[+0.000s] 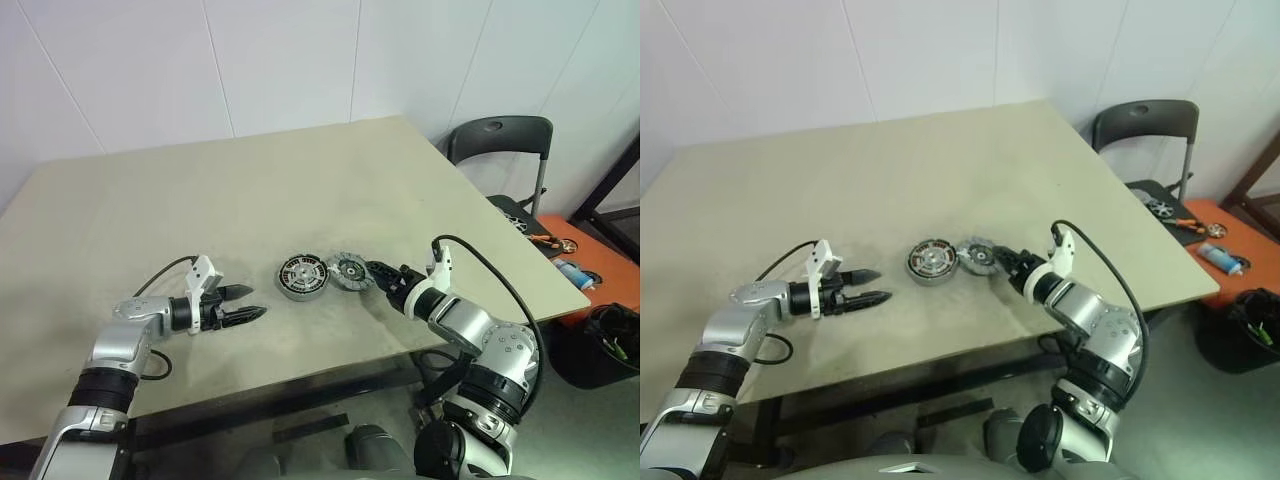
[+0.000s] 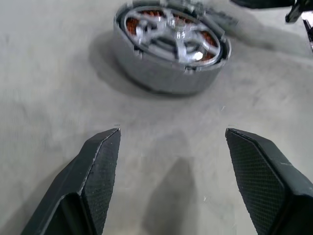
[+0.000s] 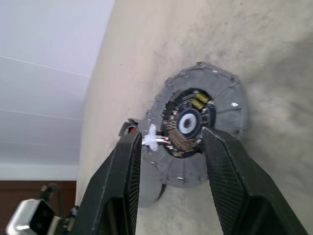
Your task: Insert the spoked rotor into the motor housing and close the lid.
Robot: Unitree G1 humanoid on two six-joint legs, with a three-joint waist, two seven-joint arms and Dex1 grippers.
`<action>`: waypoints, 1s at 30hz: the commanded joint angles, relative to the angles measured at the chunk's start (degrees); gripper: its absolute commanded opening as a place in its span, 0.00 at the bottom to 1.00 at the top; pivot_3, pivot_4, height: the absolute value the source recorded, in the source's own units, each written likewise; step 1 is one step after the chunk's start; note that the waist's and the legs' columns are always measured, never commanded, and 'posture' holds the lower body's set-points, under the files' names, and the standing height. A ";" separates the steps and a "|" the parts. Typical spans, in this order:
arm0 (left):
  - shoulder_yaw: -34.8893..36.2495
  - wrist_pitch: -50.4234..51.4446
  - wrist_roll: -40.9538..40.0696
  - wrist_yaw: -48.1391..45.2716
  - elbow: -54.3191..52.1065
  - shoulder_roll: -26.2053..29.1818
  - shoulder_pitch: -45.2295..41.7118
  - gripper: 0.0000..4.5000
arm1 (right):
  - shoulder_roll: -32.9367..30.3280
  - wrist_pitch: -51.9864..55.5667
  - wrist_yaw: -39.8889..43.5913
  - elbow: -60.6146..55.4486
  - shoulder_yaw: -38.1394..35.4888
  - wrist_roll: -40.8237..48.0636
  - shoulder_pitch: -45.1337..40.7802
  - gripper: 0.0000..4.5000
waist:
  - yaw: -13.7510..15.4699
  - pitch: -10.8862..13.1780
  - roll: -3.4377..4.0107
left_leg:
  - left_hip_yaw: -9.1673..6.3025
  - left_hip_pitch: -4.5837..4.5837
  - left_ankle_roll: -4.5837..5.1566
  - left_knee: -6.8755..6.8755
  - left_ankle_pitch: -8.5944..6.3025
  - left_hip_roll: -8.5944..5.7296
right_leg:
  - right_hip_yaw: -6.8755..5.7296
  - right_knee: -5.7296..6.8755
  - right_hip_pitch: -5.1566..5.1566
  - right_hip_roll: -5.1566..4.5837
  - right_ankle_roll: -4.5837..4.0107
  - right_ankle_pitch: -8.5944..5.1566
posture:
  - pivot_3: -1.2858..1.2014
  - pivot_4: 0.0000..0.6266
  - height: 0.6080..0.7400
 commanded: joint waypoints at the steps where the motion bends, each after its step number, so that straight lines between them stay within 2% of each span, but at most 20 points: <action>1: 0.22 -0.26 -0.03 -0.28 -1.97 -0.04 -1.27 0.81 | 10.27 1.88 -3.11 -3.86 0.51 8.45 3.84 0.45 | 0.05 0.00 0.01 | 0.00 0.00 0.00 0.01 0.00 0.00 | 0.00 0.01 0.00 0.00 0.00 0.00 | 0.52 0.00 1.00; 5: 0.21 0.89 -0.23 0.71 -4.10 -0.52 -0.08 0.81 | 9.19 3.49 -8.12 -5.30 0.26 18.70 6.51 0.45 | 0.03 0.00 0.01 | 0.00 0.00 0.00 0.03 0.00 0.00 | 0.00 0.02 0.01 0.00 0.00 -0.01 | 0.52 0.00 1.00; 11: 1.04 2.75 -1.41 1.58 -7.74 -1.08 1.83 0.81 | 4.57 -0.72 -15.55 -7.57 7.82 35.06 14.64 0.45 | 0.03 0.01 0.01 | 0.02 -0.02 0.08 -0.02 -0.05 0.02 | 0.02 -0.02 -0.01 0.00 -0.08 -0.08 | 0.52 0.00 1.00; 14: 3.32 3.03 -3.88 3.65 -11.07 -3.10 2.32 0.81 | 0.22 -5.00 -15.55 -6.10 11.25 33.14 15.67 0.45 | 0.06 0.03 0.04 | 0.03 -0.01 0.11 -0.02 -0.06 0.04 | 0.03 -0.05 0.01 0.01 -0.13 -0.14 | 0.52 0.00 1.00; 18: 3.62 4.29 -4.81 7.42 -16.31 -5.11 1.67 0.81 | -7.06 -12.35 -9.55 -4.89 17.48 21.03 11.82 0.45 | -0.15 0.03 0.02 | 0.14 0.03 0.11 0.16 -0.06 0.04 | 0.12 -0.04 0.06 0.03 -0.15 -0.14 | 0.52 0.00 1.00; 23: 1.93 9.56 -5.81 11.97 -22.66 -7.42 1.21 0.81 | -18.48 -29.66 2.82 0.63 29.43 -2.16 1.46 0.45 | -0.02 0.03 0.03 | 0.19 0.07 0.10 0.22 -0.05 0.01 | 0.19 -0.05 0.15 0.06 -0.14 -0.12 | 0.52 0.00 1.00; 25: 1.50 11.08 -6.13 13.55 -24.47 -8.39 1.14 0.81 | -23.05 -39.80 6.83 5.79 35.51 -14.00 -2.69 0.45 | 0.01 0.02 0.02 | 0.18 0.07 0.10 0.16 -0.06 0.00 | 0.19 -0.12 0.14 0.07 -0.08 -0.09 | 0.52 0.00 1.00; 27: 1.13 12.04 -6.19 14.88 -25.76 -9.17 0.92 0.81 | -26.16 -49.60 8.03 13.05 40.24 -24.90 -6.74 0.45 | 0.02 0.02 0.01 | 0.18 0.05 0.11 0.06 -0.06 0.01 | 0.19 -0.21 0.13 0.08 0.04 -0.01 | 0.52 0.00 1.00; 30: 0.93 12.57 -5.81 16.73 -26.67 -9.92 0.17 0.81 | -30.36 -62.45 4.27 22.92 48.32 -42.41 -10.65 0.45 | 0.04 0.01 0.00 | 0.20 -0.01 0.11 0.04 -0.06 0.01 | 0.20 -0.36 0.14 0.07 0.03 0.02 | 0.52 0.00 1.00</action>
